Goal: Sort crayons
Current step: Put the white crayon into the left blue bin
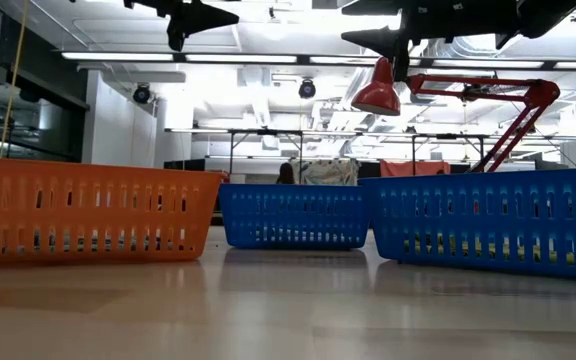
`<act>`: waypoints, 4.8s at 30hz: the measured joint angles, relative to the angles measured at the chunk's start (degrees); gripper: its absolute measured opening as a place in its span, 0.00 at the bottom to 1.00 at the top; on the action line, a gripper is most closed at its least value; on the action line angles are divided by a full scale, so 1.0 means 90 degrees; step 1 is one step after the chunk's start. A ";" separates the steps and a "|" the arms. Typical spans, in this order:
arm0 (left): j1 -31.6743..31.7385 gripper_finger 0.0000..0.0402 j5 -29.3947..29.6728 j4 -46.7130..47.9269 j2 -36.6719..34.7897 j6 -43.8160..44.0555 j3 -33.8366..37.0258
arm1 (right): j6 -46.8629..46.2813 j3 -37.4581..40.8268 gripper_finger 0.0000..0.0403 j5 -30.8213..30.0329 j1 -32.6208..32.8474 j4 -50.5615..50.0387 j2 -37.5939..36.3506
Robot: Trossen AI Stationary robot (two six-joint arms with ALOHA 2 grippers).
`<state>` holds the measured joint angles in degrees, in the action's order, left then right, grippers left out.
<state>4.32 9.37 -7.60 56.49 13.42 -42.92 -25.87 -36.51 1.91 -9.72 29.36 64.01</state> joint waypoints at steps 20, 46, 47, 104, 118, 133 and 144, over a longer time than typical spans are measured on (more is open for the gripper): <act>0.0024 0.43 0.0044 0.0000 0.0000 -0.0001 -0.0005 | -0.0413 0.0000 0.40 -0.0002 0.0000 -0.0481 0.0000; 0.0024 0.43 0.0049 0.0004 -0.0002 0.0004 -0.0005 | -0.1133 -0.0469 0.40 0.0116 -0.1488 -0.7795 0.0516; 0.0024 0.43 0.0049 0.0005 -0.0002 0.0003 -0.0005 | -0.1099 -0.0469 0.40 0.0148 -0.1550 -0.7758 0.0576; 0.0024 0.43 0.0053 0.0017 -0.0002 -0.0784 -0.0005 | -0.0124 -0.1307 0.00 -0.0642 -0.0454 -0.5861 -0.0367; 0.0024 0.43 0.0100 -0.0003 -0.0002 -0.0852 -0.0005 | 0.1044 -0.1054 0.00 -0.0153 0.0495 -0.1098 0.0255; 0.0023 0.43 0.0100 -0.0002 -0.0002 -0.0837 -0.0005 | 0.0906 -0.1054 0.00 -0.0145 0.0515 -0.1075 0.0512; 0.0024 0.43 0.0100 -0.0002 -0.0005 -0.0839 -0.0005 | 0.0971 -0.1407 0.00 0.0604 0.0921 -0.2121 0.2631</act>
<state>4.54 10.26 -7.62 56.45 5.87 -42.96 -17.13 -49.18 7.35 -1.43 10.28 87.69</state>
